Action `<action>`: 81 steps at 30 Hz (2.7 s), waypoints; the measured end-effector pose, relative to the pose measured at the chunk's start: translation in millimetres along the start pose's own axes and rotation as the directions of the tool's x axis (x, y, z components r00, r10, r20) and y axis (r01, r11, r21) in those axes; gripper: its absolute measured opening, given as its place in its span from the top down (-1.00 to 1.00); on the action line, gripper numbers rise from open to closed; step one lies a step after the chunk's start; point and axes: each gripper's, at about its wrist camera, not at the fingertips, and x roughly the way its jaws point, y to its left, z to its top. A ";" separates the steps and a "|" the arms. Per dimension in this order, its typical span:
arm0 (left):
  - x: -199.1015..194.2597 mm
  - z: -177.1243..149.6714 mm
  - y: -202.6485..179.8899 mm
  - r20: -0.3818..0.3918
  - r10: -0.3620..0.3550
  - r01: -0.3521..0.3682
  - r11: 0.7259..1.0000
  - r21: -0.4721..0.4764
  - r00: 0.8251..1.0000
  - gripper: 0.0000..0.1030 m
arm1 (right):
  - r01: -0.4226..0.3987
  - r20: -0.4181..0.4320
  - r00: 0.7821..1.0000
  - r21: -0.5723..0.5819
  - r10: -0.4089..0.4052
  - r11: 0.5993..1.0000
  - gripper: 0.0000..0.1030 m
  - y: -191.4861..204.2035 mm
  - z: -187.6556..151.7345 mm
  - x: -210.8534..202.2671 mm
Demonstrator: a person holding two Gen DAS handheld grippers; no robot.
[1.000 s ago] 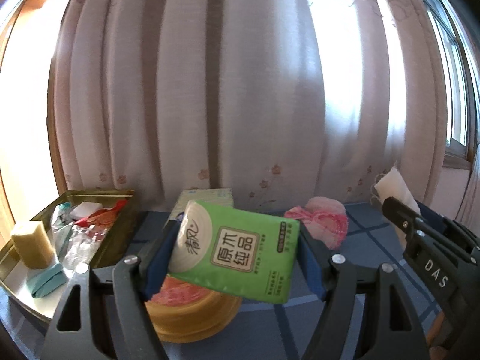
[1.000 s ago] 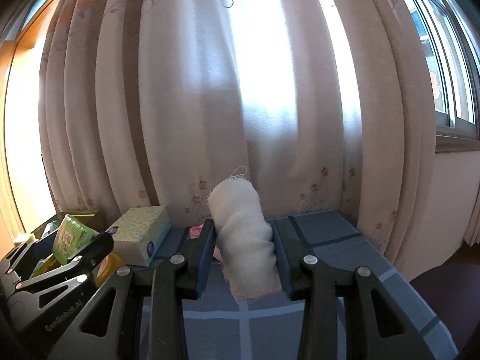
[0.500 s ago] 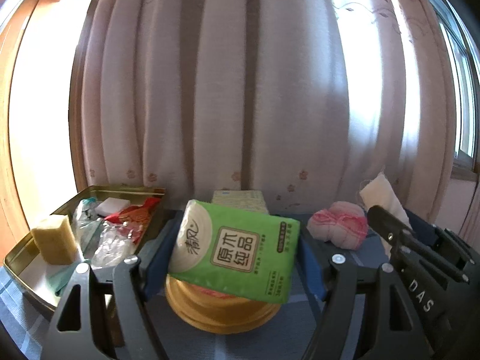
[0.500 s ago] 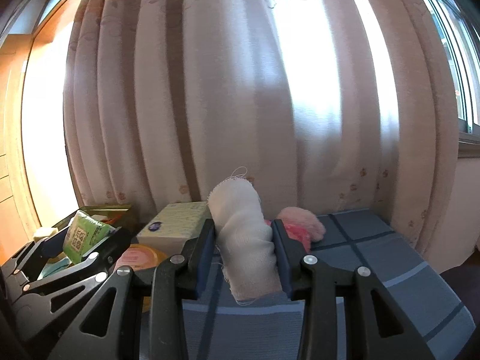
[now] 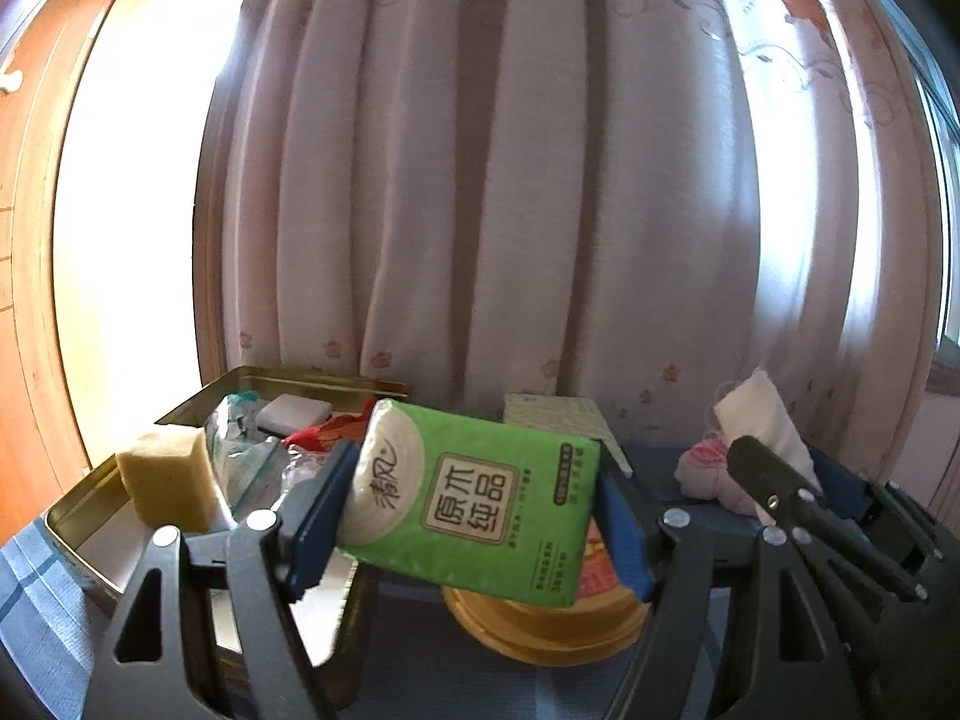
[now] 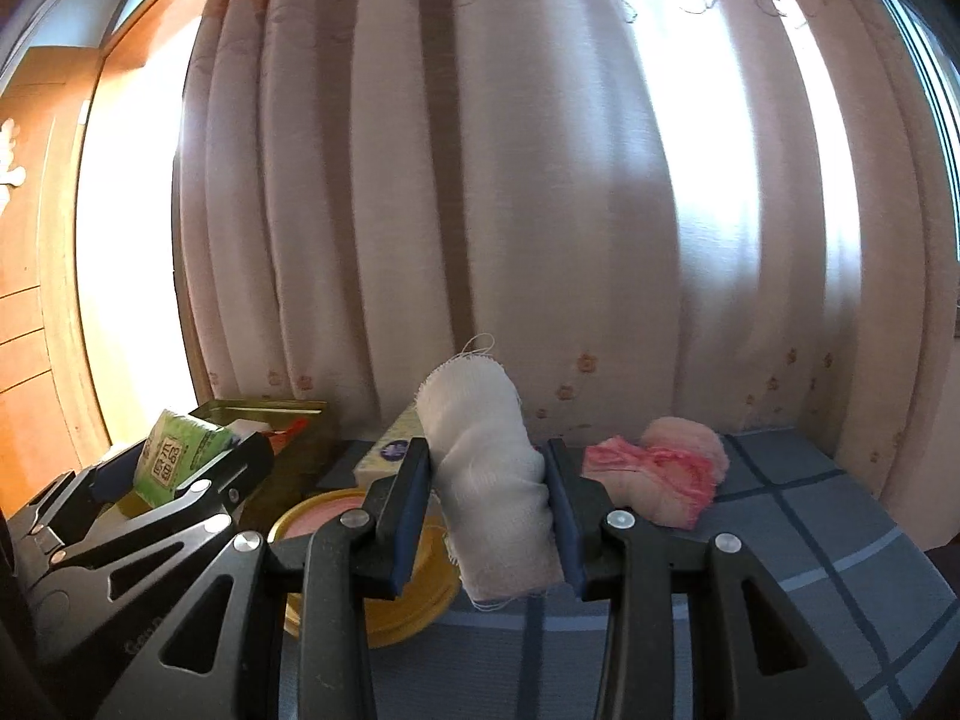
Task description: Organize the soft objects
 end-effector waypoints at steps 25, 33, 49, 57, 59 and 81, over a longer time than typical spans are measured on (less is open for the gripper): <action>-4.6 15.4 111.1 0.025 0.218 -0.216 0.975 -0.059 0.976 -0.44 | -0.141 -0.025 0.990 -0.070 0.139 0.988 0.22 94.5 -1.0 27.3; -0.4 16.6 139.3 0.009 0.261 -0.259 0.962 -0.088 0.965 -0.44 | -0.172 -0.036 0.985 -0.085 0.170 0.981 0.22 122.6 -0.3 39.4; 26.5 21.5 151.7 -0.132 0.296 -0.306 0.950 -0.061 0.946 -0.44 | -0.161 -0.072 0.985 -0.088 0.155 0.983 0.21 167.4 4.2 69.6; 41.0 21.5 160.0 -0.192 0.316 -0.334 0.940 -0.067 0.929 -0.44 | -0.182 -0.119 0.978 -0.088 0.171 0.979 0.21 171.7 5.6 82.4; 43.2 20.7 161.2 -0.205 0.320 -0.340 0.938 -0.068 0.925 -0.44 | -0.194 -0.137 0.974 -0.081 0.182 0.978 0.21 171.2 4.9 86.2; 44.3 17.9 156.9 -0.176 0.424 -0.437 0.898 -0.040 0.888 -0.49 | -0.343 -0.182 0.923 0.009 0.338 0.939 0.15 167.2 -3.5 96.4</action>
